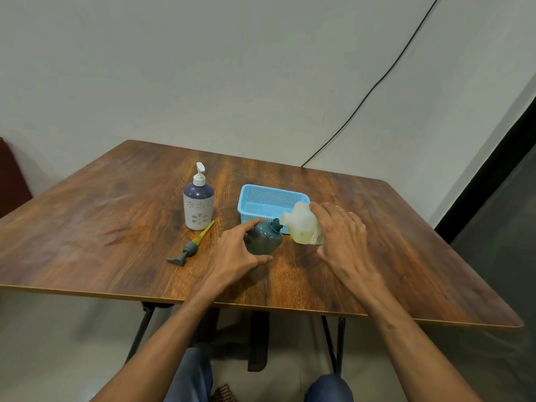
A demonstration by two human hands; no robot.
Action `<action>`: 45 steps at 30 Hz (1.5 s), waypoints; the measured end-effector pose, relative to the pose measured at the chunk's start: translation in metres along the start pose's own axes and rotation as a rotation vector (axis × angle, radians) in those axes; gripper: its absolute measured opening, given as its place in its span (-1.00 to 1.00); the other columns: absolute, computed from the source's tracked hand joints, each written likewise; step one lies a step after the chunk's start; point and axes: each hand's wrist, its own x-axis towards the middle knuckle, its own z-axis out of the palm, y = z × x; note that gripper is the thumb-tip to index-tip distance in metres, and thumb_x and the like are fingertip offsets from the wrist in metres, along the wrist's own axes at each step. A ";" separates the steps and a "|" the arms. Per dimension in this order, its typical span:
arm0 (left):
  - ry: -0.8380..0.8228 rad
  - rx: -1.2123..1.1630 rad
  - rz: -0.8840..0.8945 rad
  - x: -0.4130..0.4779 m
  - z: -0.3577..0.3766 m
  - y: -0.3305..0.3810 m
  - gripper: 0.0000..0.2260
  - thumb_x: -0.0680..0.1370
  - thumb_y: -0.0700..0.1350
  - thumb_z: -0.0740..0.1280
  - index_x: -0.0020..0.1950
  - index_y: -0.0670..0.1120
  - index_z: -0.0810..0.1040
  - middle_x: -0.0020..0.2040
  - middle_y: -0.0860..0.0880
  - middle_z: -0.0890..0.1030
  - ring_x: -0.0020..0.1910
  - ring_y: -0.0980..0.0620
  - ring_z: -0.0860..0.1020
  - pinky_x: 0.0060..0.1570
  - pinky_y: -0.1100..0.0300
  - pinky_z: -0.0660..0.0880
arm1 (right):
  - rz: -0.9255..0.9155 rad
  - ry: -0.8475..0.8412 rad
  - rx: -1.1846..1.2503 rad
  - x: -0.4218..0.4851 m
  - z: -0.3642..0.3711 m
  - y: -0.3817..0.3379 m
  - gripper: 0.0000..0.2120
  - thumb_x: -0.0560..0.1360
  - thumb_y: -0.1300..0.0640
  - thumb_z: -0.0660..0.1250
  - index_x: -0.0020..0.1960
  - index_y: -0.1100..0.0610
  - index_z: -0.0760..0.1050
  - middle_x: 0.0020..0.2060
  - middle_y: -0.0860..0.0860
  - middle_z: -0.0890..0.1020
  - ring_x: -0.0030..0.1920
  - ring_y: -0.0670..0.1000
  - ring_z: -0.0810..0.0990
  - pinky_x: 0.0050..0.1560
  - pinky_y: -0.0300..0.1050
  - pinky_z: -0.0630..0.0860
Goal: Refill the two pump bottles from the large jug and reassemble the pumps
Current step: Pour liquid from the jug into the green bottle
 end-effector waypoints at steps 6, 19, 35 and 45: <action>-0.001 0.003 -0.004 0.000 0.000 -0.001 -0.19 0.33 0.00 0.64 0.53 0.01 0.38 0.36 -0.02 0.56 0.21 0.10 0.53 0.14 0.29 0.44 | 0.000 -0.012 -0.008 0.000 -0.003 -0.001 -0.17 0.20 0.17 0.62 0.42 0.06 0.40 0.30 0.13 0.56 0.28 0.21 0.54 0.26 0.21 0.47; 0.008 0.003 0.005 0.000 0.000 0.001 -0.20 0.33 -0.01 0.64 0.52 -0.01 0.40 0.35 -0.03 0.57 0.22 0.06 0.54 0.21 0.15 0.52 | 0.001 -0.004 -0.014 -0.001 -0.005 -0.001 -0.17 0.21 0.15 0.63 0.42 0.06 0.38 0.30 0.13 0.56 0.27 0.20 0.54 0.27 0.23 0.46; 0.000 -0.003 0.010 0.001 0.000 0.000 -0.20 0.33 0.00 0.64 0.52 -0.01 0.41 0.36 -0.03 0.57 0.21 0.08 0.53 0.16 0.22 0.51 | 0.003 -0.005 -0.012 -0.003 -0.012 -0.003 -0.22 0.26 0.20 0.58 0.43 0.06 0.39 0.32 0.13 0.55 0.30 0.22 0.52 0.32 0.24 0.41; -0.003 -0.006 0.016 0.001 0.000 0.002 -0.20 0.33 -0.02 0.64 0.52 -0.02 0.40 0.35 -0.05 0.56 0.20 0.07 0.53 0.15 0.24 0.50 | -0.007 -0.004 -0.030 -0.002 -0.011 -0.001 -0.20 0.22 0.20 0.60 0.41 0.07 0.39 0.27 0.13 0.56 0.25 0.21 0.54 0.24 0.21 0.45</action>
